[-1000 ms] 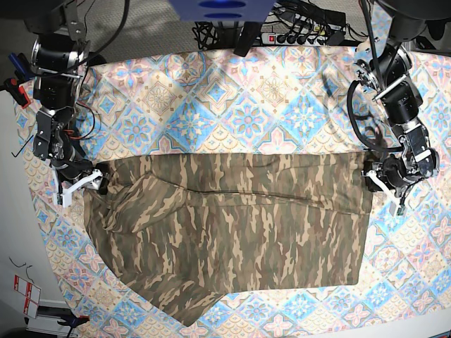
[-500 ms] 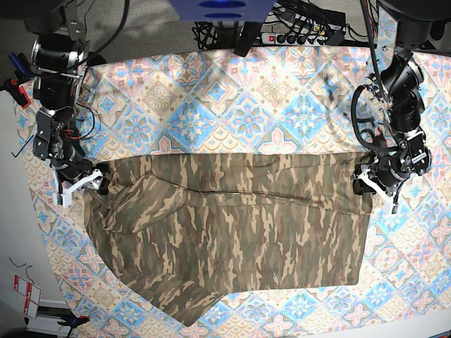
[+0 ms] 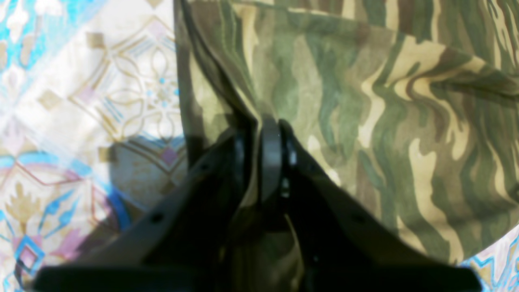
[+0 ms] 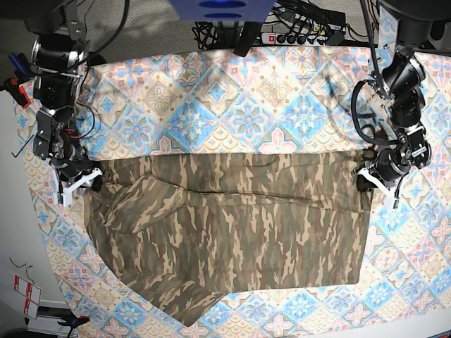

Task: Fold the T-shirt properly
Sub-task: 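Drag the folded shirt back toward the robot with both grippers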

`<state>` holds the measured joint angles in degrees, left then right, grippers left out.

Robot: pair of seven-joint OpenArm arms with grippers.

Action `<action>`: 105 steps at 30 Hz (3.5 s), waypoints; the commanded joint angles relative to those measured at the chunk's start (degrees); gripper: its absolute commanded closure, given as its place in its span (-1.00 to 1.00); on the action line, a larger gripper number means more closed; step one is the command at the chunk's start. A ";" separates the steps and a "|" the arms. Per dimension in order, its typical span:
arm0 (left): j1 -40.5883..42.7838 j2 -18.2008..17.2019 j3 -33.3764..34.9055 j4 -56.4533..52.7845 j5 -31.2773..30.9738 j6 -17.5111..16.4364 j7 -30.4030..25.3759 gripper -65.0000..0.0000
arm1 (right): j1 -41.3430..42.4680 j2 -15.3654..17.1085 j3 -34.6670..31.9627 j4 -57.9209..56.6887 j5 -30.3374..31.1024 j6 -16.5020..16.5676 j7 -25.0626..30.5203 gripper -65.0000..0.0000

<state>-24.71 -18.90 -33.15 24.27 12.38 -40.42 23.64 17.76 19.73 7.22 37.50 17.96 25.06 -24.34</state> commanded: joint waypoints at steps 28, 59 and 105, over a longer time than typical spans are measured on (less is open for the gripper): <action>27.04 4.87 0.49 41.62 6.65 0.42 29.50 0.94 | 0.13 5.11 0.29 2.64 -0.59 0.74 -18.26 0.85; 45.68 6.02 7.17 56.74 6.30 0.42 30.03 0.94 | -17.54 7.31 13.48 26.46 -0.68 0.74 -36.37 0.85; 46.03 6.81 6.73 59.02 12.54 0.42 30.47 0.67 | -22.55 7.13 19.02 32.88 -0.68 0.74 -38.83 -0.27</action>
<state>20.80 -12.10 -26.72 86.41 14.44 -43.90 49.01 -5.52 24.99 25.56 69.34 18.00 26.30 -64.10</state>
